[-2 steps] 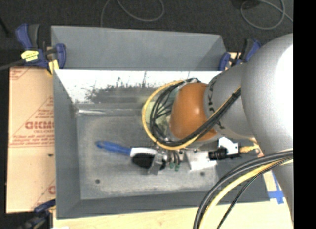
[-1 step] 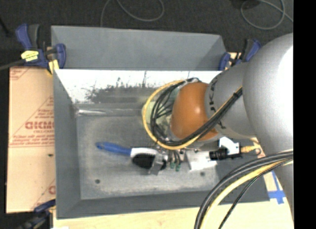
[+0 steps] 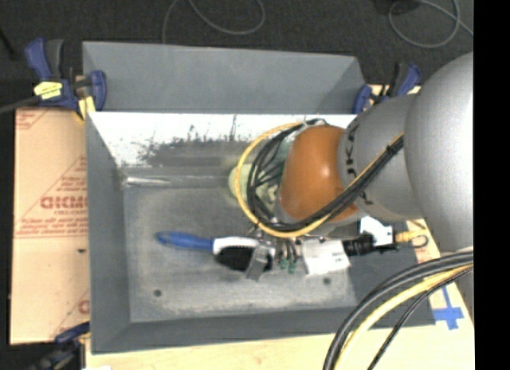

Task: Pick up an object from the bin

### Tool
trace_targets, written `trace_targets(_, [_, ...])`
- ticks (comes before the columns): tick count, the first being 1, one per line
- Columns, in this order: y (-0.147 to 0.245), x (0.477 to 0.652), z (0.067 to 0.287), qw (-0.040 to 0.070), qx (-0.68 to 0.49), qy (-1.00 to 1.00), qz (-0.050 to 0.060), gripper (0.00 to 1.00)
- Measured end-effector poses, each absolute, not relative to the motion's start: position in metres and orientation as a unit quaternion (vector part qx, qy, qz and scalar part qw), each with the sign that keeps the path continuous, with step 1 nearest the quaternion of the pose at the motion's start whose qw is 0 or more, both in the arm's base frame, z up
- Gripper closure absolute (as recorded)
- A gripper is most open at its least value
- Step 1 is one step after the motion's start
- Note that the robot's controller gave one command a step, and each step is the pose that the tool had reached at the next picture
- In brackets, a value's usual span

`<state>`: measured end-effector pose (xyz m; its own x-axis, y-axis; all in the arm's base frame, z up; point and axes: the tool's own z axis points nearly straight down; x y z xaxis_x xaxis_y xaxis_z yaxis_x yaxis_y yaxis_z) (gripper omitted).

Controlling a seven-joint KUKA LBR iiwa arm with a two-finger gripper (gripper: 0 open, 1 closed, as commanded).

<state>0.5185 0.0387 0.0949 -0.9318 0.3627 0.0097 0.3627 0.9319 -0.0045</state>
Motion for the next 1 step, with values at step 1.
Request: trace_targets(1, [0.0387, 0.5206, 0.1162, 0.001, -0.184, -0.983, 0.000, 1.00])
